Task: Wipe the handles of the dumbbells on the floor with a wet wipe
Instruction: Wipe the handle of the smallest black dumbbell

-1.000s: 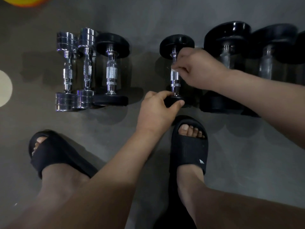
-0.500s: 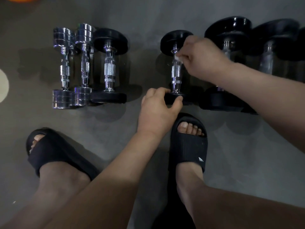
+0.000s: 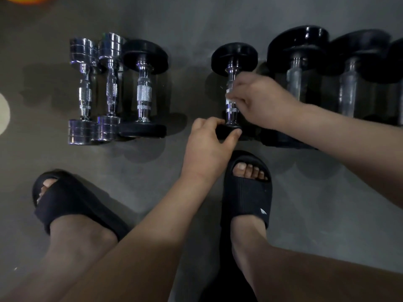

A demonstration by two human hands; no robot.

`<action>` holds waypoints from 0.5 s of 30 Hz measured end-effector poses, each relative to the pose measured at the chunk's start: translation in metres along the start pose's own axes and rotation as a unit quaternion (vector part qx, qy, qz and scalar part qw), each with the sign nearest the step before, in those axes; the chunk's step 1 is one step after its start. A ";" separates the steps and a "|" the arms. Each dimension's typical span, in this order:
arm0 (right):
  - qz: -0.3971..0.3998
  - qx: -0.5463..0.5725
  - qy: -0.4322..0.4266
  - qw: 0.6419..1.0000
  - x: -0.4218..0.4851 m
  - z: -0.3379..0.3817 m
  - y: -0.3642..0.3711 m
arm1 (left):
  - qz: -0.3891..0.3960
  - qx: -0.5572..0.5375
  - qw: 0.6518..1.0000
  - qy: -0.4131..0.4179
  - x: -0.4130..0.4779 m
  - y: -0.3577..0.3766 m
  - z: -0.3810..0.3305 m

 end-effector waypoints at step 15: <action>0.046 0.013 -0.020 0.999 0.008 -0.011 -0.017 | 0.005 0.009 1.000 -0.001 0.002 0.001 -0.002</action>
Point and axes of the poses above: each hand's wrist, its own x-axis towards the middle knuckle, its own y-axis out of the palm, z = x × y, the point moved 3 cm from there along x, towards the middle knuckle, and after that the axes turned 9 degrees about z, right-handed, at the moved point
